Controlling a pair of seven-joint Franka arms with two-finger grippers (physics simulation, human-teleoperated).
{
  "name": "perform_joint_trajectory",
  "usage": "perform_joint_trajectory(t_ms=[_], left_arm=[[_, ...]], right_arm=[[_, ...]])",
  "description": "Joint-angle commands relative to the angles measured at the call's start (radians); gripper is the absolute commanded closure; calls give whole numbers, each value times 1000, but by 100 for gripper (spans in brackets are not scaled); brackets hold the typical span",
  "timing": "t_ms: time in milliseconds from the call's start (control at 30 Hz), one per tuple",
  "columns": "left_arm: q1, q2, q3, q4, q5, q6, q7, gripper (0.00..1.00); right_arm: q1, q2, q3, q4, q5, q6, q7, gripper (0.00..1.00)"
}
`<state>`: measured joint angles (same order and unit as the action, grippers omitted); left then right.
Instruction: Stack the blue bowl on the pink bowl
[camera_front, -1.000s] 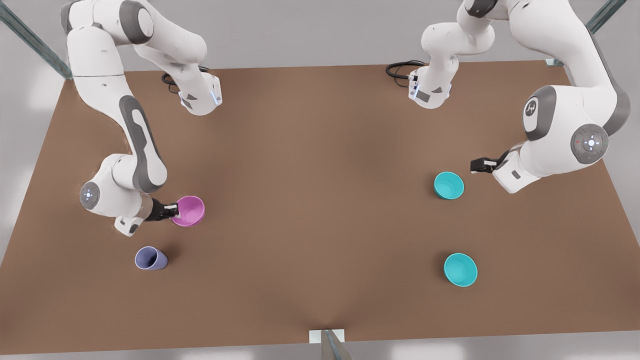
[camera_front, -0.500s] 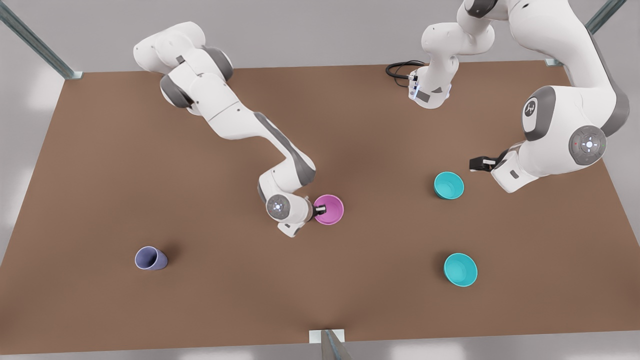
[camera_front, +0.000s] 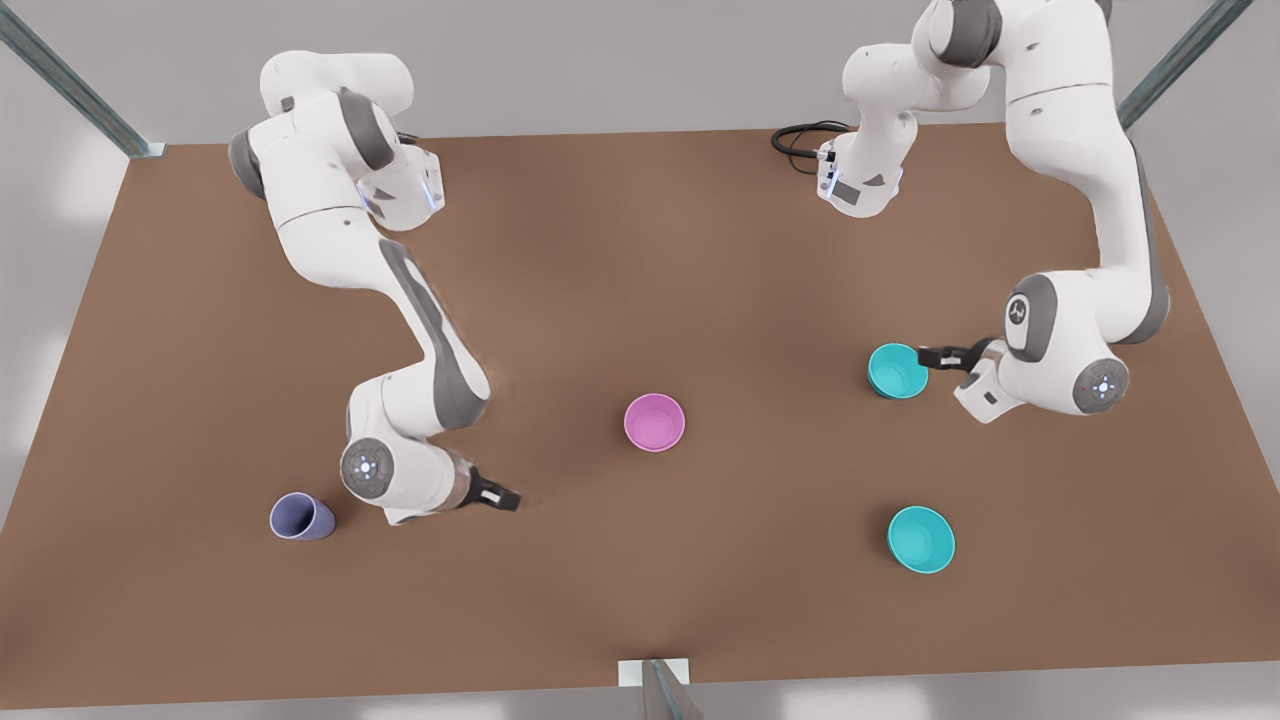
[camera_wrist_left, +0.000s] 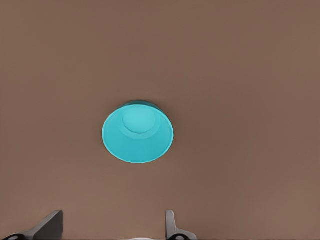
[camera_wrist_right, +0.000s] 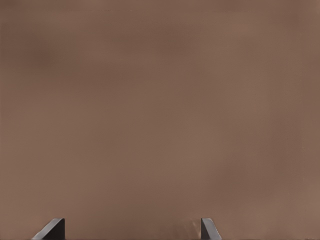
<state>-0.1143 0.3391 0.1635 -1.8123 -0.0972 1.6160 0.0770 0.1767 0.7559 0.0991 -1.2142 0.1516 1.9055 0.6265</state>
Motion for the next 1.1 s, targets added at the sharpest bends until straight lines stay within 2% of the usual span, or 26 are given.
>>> perform_joint_trajectory(t_ms=[0, 67, 133, 267, 367, 467, 500, 533, 567, 600, 667, 867, 967, 1000, 1033, 1067], left_arm=[[-10, 1, 21, -80, -29, 415, 233, 0], [7, 6, 28, -151, -47, 493, 297, 0], [7, 24, 30, -216, -110, 558, 331, 0], [10, 57, 45, -291, -110, 619, 334, 0], [21, 86, 48, -297, -111, 625, 406, 0], [8, 98, 48, -306, -111, 624, 408, 0], [7, 106, 48, -306, -111, 624, 406, 4], [5, 106, 48, -306, -111, 624, 406, 33], [5, 106, 48, -306, -156, 616, 406, 67], [5, 106, 48, -306, -164, 613, 403, 74], [7, 106, 48, -306, -208, 579, 403, 79], [-27, 43, 50, -294, -229, 562, 359, 79], [-229, -72, 48, -266, -228, 562, 193, 79], [-297, -71, 45, -234, -223, 564, 132, 79], [-309, -57, -18, -185, -225, 564, 43, 79], [-349, -11, -36, -98, -225, 561, -81, 79]], right_arm=[[-81, -62, 1, -2, -167, -353, -379, 0], [-155, -226, -2, -7, -205, -445, -709, 0], [-172, -334, -4, 31, -211, -448, -795, 0], [-174, -406, -10, 154, -222, -622, -795, 0], [-177, -461, -16, 150, -225, -648, -791, 0], [-178, -533, -24, 55, -222, -637, -778, 0], [-178, -532, -24, 53, -222, -637, -780, 0], [-175, -512, -24, 54, -228, -635, -788, 0], [-174, -492, -24, 54, -228, -632, -788, 0], [-175, -491, -24, 51, -227, -634, -788, 0], [-175, -484, -24, 45, -221, -634, -783, 0], [-177, -477, -24, 45, -216, -632, -781, 0], [-183, -475, -24, 45, -213, -632, -781, 0], [-183, -475, -24, 45, -211, -631, -781, 0], [-183, -475, -24, 45, -211, -631, -781, 0], [-183, -475, -24, 45, -210, -631, -781, 0]])
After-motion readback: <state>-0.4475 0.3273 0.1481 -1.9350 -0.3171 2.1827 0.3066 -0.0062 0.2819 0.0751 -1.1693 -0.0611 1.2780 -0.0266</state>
